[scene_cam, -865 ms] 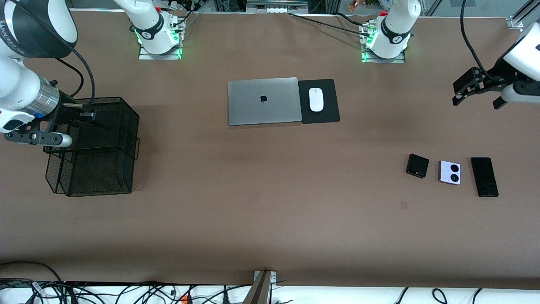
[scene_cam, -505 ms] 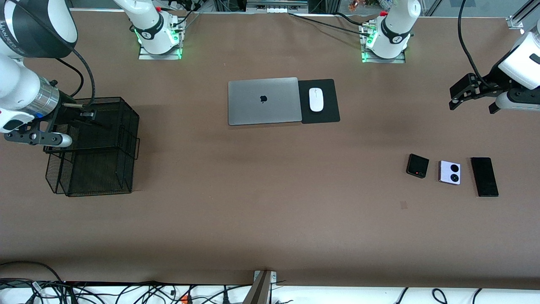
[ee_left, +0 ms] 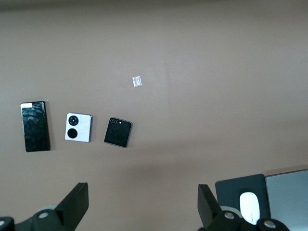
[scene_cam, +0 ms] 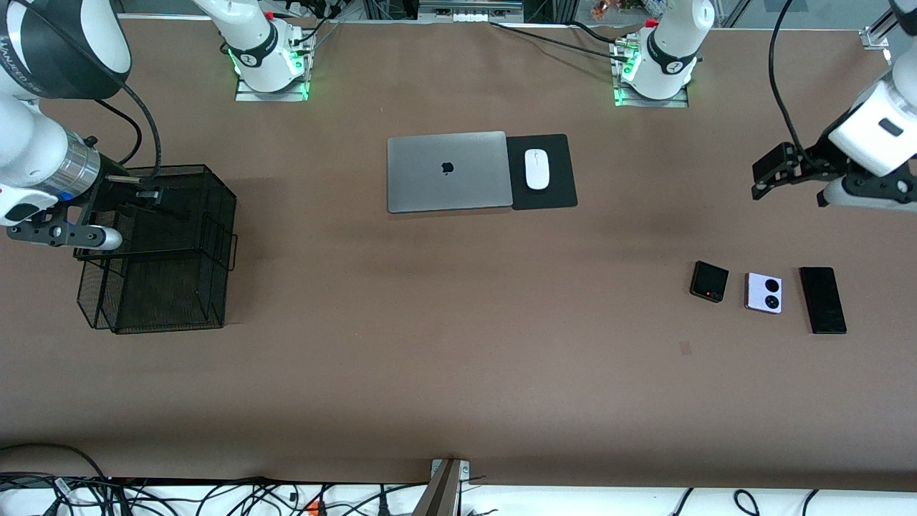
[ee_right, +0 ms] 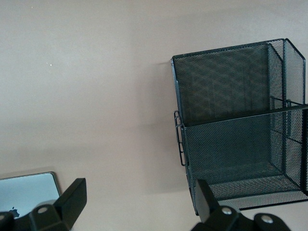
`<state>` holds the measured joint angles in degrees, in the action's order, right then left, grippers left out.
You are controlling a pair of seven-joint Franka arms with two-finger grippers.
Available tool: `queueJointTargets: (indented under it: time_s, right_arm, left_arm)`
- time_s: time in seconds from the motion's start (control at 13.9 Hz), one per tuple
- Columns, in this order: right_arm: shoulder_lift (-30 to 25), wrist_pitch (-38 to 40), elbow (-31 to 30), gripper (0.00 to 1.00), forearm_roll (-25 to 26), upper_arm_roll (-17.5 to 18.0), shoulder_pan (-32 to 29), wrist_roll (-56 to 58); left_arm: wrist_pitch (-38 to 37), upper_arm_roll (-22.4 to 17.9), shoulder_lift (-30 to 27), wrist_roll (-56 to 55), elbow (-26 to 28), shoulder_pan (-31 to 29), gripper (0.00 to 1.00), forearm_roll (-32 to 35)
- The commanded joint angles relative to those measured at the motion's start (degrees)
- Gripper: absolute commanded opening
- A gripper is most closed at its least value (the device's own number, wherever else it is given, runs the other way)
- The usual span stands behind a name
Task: Place phones with both arms
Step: 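Reach the left gripper down to the small black flip phone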
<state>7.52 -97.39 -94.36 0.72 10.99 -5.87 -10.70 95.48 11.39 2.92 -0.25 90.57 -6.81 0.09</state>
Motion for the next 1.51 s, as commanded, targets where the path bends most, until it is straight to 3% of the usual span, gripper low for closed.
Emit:
queueJointTargets:
  time_s: [0.0,0.36,0.87,1.08,1.44]
  right_arm:
    - [-0.05,0.71,0.59,1.00,-1.08,-0.27,-0.20,0.94]
    - [-0.05,0.71,0.59,1.00,-1.16,-0.27,-0.20,0.94]
    - [0.04,0.71,0.59,1.00,-1.16,-0.27,-0.29,0.94]
    - [0.04,0.71,0.59,1.00,-1.16,-0.36,-0.20,0.94]
    - [0.04,0.71,0.59,1.00,-1.16,-0.36,-0.29,0.94]
  left_arm:
    - [2.59,-0.05,2.60,0.16,-0.57,-0.40,1.00,-0.18]
    - [5.85,0.04,10.95,0.16,-0.57,0.30,1.00,12.02]
    - [18.30,-0.05,25.97,3.48,2.23,-0.75,1.00,13.62]
    - [28.67,-0.22,27.14,5.61,8.63,-3.56,1.00,13.71]
    - [38.70,-0.14,26.26,7.10,18.13,-6.90,1.00,13.71]
